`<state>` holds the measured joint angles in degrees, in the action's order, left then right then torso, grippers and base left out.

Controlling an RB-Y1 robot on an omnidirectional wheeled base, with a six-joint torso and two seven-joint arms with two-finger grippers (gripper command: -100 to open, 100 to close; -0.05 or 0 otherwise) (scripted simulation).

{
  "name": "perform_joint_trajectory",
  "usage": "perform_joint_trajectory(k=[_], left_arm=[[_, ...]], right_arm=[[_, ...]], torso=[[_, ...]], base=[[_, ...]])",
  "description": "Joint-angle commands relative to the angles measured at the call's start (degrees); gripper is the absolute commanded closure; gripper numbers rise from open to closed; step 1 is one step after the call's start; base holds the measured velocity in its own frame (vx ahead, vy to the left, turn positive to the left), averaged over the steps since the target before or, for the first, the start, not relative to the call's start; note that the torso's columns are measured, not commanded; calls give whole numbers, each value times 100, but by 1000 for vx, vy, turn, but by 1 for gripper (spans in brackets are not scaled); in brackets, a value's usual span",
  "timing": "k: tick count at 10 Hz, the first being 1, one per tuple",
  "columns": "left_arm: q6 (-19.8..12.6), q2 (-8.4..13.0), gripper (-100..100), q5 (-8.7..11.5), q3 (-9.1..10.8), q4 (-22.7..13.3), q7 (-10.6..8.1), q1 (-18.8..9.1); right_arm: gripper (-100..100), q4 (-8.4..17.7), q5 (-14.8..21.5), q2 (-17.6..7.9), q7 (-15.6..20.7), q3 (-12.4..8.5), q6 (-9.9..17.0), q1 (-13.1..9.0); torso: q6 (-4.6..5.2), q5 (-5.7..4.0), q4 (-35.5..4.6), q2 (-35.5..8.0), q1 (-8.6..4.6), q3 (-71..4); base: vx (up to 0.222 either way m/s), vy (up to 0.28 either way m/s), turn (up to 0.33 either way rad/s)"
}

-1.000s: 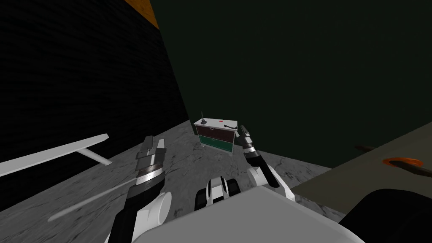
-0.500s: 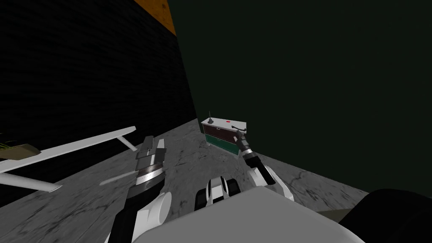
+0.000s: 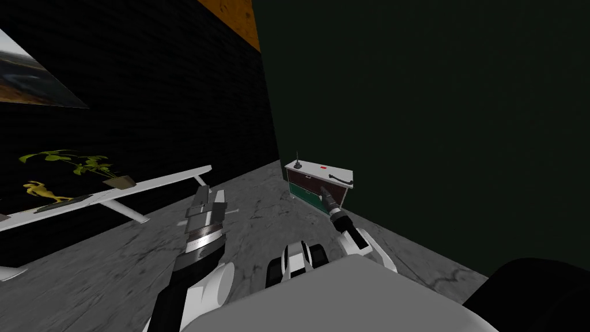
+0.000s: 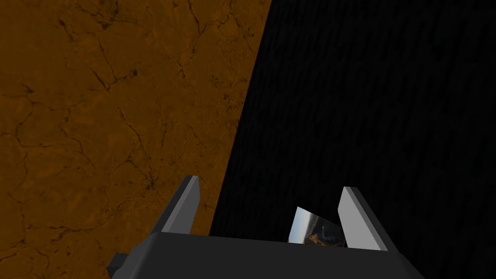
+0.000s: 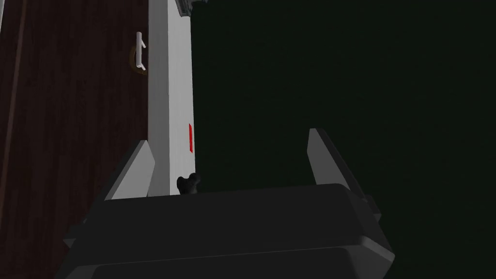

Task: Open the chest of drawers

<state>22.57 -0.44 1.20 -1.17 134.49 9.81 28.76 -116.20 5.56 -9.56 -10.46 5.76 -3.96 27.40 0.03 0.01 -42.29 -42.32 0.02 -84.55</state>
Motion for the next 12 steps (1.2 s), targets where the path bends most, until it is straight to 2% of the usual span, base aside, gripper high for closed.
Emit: perform_joint_trajectory(k=[1,2,5,7,8,9,10,11,12], left_arm=[[0,0,0,0,0,0,0,-1],[0,0,0,0,0,0,0,0],[0,0,0,0,0,0,0,0],[0,0,0,0,1,0,0,1],[0,0,0,0,1,0,0,0],[0,0,0,0,0,0,0,-1],[0,0,0,0,0,0,0,0],[0,0,0,0,1,0,0,1],[0,0,0,0,0,0,0,0]], right_arm=[[-100,367,139,-91,-66,25,444,34],[-100,567,280,-137,-113,63,600,45],[-100,948,424,-177,-163,101,1171,55],[-100,954,424,-177,-163,101,1300,55],[-100,1248,569,-210,-214,141,1525,66],[-100,1262,569,-210,-214,141,1592,66],[-100,1262,569,-210,-214,141,1740,66],[-100,1507,714,-238,-265,179,1900,75],[-100,1577,714,-238,-265,179,2058,75]], torso=[[-5,-1,0,3,-3,-1],[-1,-2,0,1,-4,0],[-4,0,2,8,2,-4],[2,0,-2,-9,-3,5],[0,0,-4,-14,-1,9],[-9,-2,0,3,-1,1],[-4,-2,3,12,-5,-7],[3,-1,2,5,-3,-4],[-7,-1,3,15,1,-7]], base=[[61,-3,347],[73,-7,447],[77,-6,336],[17,-2,27],[45,-3,412],[50,-21,393],[28,-15,51],[67,-4,268],[64,-17,402]])
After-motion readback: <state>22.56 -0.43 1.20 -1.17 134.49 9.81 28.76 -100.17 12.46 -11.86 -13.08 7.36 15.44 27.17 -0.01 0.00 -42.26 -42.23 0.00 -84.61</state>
